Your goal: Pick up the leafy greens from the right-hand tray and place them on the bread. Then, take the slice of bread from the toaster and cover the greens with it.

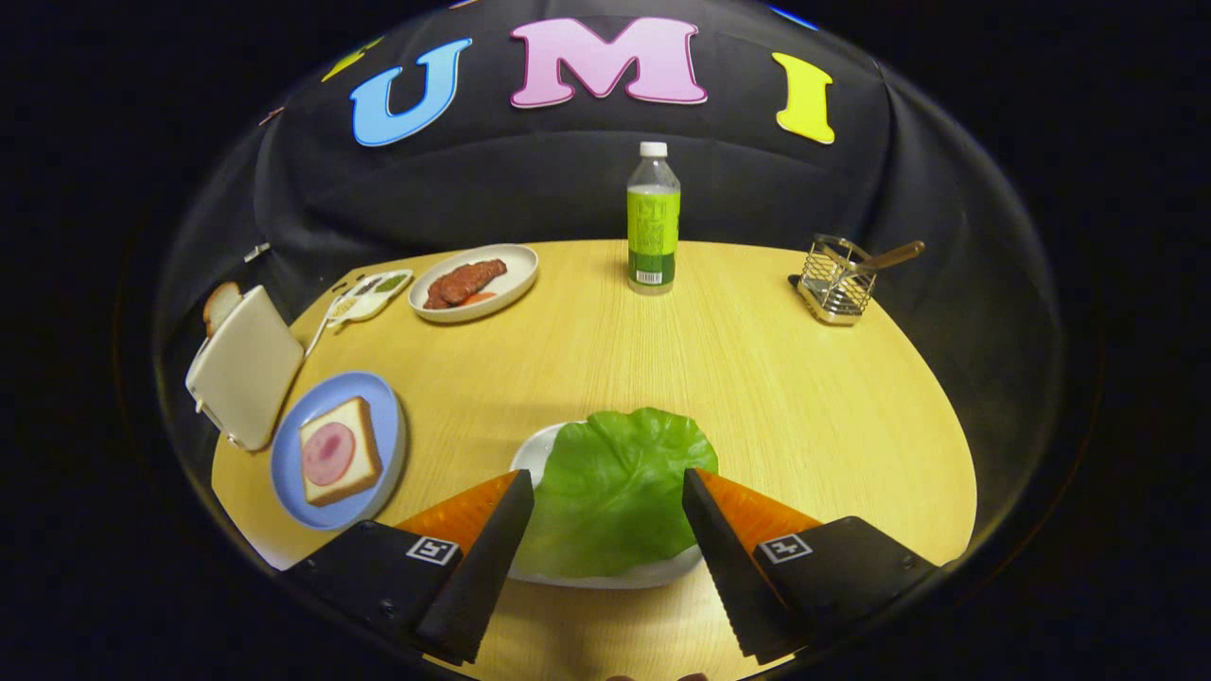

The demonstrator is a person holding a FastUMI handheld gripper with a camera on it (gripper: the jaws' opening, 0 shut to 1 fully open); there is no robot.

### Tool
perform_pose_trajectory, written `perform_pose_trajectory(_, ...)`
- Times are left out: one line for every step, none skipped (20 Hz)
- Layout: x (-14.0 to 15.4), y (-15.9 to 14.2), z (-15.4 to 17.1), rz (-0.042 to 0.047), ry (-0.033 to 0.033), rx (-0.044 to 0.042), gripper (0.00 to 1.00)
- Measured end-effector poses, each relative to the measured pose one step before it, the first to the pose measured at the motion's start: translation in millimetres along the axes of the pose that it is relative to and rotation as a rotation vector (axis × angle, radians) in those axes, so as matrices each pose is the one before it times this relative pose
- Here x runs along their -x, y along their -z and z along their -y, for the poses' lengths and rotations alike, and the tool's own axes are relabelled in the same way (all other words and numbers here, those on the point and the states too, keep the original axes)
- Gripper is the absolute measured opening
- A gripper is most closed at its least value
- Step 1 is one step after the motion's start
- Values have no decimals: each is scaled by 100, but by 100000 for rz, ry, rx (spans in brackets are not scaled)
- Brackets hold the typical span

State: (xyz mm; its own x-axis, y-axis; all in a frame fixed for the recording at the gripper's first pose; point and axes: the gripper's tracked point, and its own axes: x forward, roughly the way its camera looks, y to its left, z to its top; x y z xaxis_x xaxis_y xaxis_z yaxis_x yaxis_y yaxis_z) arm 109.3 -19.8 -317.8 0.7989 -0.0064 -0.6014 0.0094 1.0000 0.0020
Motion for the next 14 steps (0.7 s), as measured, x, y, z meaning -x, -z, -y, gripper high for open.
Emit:
perform_pose_trajectory(-541, 628, 14, -1657, 349, -683, 99)
perform_pose_trajectory(-488, 519, 1, -1404, 112, -645, 99)
perform_pose_trajectory(-365, 457, 141, -1317, 644, -219, 99)
perform_pose_trajectory(-285, 307, 109, -1092, 102, -71, 99)
perform_pose_trajectory(-171, 376, 23, -1318, -4, 124, 99)
perform_pose_trajectory(30, -134, 7, 276, 211, 427, 99)
perform_pose_trajectory(-136, -15, 55, -350, -36, 809, 99)
perform_pose_trajectory(28, 10, -80, -295, 26, 1423, 98)
perform_pose_trajectory(-96, 56, -112, -530, -250, 957, 99)
perform_pose_trajectory(123, 9, -21, -274, -201, 642, 98)
perform_pose_trajectory(-74, -20, -168, -752, -608, 362, 98)
perform_pose_trajectory(45, -8, -63, -335, 132, 576, 96)
perform_pose_trajectory(-9, 50, -51, -1124, -639, 1119, 92)
perform_pose_trajectory(56, 38, -408, -1112, -2056, 967, 92)
